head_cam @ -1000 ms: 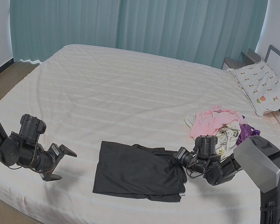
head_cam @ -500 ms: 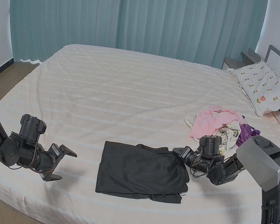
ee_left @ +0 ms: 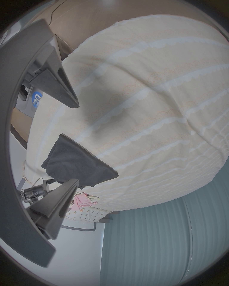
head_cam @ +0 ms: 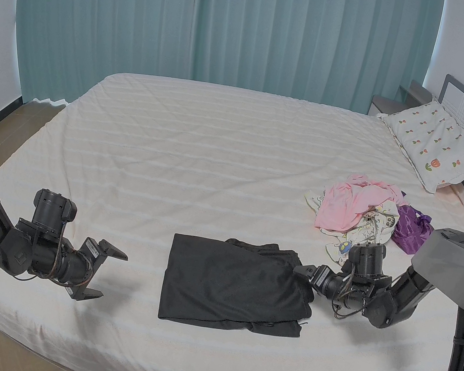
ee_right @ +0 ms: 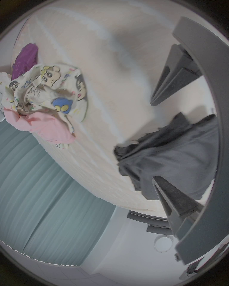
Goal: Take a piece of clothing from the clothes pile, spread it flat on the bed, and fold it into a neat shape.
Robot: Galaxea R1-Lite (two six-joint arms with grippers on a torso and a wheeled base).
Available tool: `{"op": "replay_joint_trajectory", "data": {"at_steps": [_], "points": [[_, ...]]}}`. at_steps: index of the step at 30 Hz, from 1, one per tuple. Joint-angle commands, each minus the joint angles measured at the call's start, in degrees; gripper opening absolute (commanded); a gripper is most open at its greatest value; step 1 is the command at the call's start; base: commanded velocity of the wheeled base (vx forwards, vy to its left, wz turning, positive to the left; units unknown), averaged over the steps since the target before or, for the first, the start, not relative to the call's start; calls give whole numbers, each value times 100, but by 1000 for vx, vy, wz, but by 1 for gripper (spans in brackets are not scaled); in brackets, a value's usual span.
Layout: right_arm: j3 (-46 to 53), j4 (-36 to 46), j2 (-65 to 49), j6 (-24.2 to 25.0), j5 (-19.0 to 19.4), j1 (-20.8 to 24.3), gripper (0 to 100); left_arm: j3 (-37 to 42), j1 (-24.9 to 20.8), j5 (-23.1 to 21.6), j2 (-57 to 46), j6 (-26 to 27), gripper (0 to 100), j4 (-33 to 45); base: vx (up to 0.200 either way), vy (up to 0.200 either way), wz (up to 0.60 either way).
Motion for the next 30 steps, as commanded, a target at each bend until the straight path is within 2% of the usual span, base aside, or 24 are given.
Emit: {"op": "replay_joint_trajectory", "data": {"at_steps": [1, 13, 14, 30], "points": [[1103, -512, -555, -100, 287, 73, 100, -3, 1, 1, 2, 7, 100, -2, 0, 0, 0], [1279, -714, -309, -153, 340, 328, 100, -3, 1, -8, 11, 7, 100, -2, 0, 0, 0], [1262, -714, -230, -153, 331, 363, 0, -3, 1, -8, 11, 7, 100, -2, 0, 0, 0], [1657, -679, -441, -153, 331, 399, 0, -3, 1, -8, 11, 7, 100, -2, 0, 0, 0]]}}
